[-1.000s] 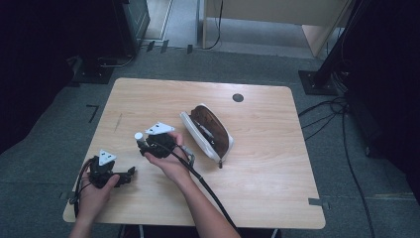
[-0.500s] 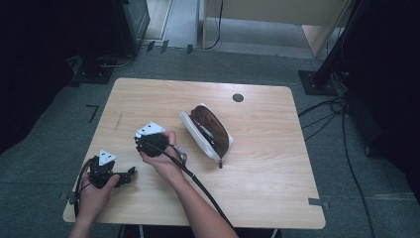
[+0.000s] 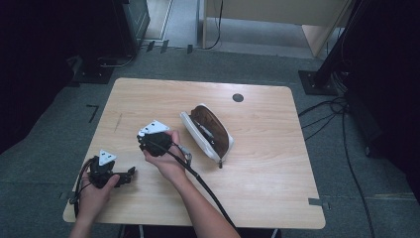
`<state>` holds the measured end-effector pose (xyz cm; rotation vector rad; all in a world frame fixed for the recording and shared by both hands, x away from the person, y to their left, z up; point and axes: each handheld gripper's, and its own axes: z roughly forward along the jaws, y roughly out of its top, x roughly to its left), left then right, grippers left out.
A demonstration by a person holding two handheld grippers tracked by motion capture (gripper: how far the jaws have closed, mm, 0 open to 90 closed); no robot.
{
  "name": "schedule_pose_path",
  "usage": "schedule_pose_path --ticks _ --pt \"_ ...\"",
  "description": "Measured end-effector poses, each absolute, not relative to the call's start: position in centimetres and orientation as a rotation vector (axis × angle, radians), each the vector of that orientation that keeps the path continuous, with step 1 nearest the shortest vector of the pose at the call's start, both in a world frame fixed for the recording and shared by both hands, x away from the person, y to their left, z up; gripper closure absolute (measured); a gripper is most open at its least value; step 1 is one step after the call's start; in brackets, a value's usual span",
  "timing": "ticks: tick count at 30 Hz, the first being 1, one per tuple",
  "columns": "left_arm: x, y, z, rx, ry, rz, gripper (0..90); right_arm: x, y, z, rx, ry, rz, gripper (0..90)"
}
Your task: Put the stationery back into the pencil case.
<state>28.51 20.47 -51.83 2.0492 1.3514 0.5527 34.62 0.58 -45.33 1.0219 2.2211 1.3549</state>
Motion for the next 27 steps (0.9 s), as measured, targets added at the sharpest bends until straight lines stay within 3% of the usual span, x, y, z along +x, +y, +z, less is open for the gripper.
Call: schedule_pose_path --ticks 27 --pt "28.5 20.4 -51.8 2.047 1.353 0.553 3.2 33.4 -5.9 -39.4 1.065 2.081 1.384 65.3"
